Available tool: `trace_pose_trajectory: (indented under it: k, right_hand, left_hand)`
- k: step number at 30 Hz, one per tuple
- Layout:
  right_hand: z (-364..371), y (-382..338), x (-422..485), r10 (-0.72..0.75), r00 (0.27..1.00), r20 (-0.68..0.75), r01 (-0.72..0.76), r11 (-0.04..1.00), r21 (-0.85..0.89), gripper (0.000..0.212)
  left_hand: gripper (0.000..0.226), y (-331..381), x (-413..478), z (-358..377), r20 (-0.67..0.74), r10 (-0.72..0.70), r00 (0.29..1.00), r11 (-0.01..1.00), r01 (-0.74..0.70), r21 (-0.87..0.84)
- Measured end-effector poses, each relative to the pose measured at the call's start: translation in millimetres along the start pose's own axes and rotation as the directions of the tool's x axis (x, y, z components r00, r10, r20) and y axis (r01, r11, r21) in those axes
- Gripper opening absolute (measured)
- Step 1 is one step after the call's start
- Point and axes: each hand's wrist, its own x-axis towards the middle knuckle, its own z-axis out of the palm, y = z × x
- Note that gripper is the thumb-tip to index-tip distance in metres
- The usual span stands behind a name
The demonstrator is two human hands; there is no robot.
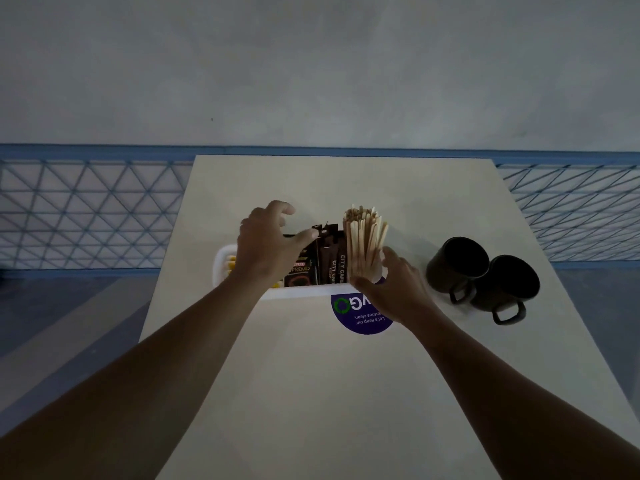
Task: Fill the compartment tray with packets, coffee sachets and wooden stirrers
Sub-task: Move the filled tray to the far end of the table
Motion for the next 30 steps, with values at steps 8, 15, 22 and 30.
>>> trace_pose_trajectory:
  k: [8,15,22,30]
  right_hand:
    - [17.1,1.6,0.5,0.015,0.999,0.05,-0.022,0.99,0.143,0.094]
    - [31.1,1.8,4.7,0.06,0.998,-0.008,-0.057,0.97,0.234,0.092]
    - [36.3,-1.1,1.8,0.073,0.997,-0.037,-0.059,0.955,0.289,0.092]
    - [34.7,-11.8,19.7,0.055,0.994,-0.091,-0.026,0.956,0.291,0.09]
  left_hand:
    - [0.135,-50.5,-21.1,-24.7,0.118,-0.319,0.94,0.924,0.28,0.262]
    - [0.102,-84.2,-39.3,-23.3,0.184,-0.427,0.885,0.904,0.418,0.084]
    - [0.074,-102.1,-44.2,-18.0,0.097,-0.356,0.929,0.927,0.364,-0.086]
    - [0.075,-99.4,-21.3,-26.8,0.066,-0.298,0.952,0.938,0.305,-0.164]
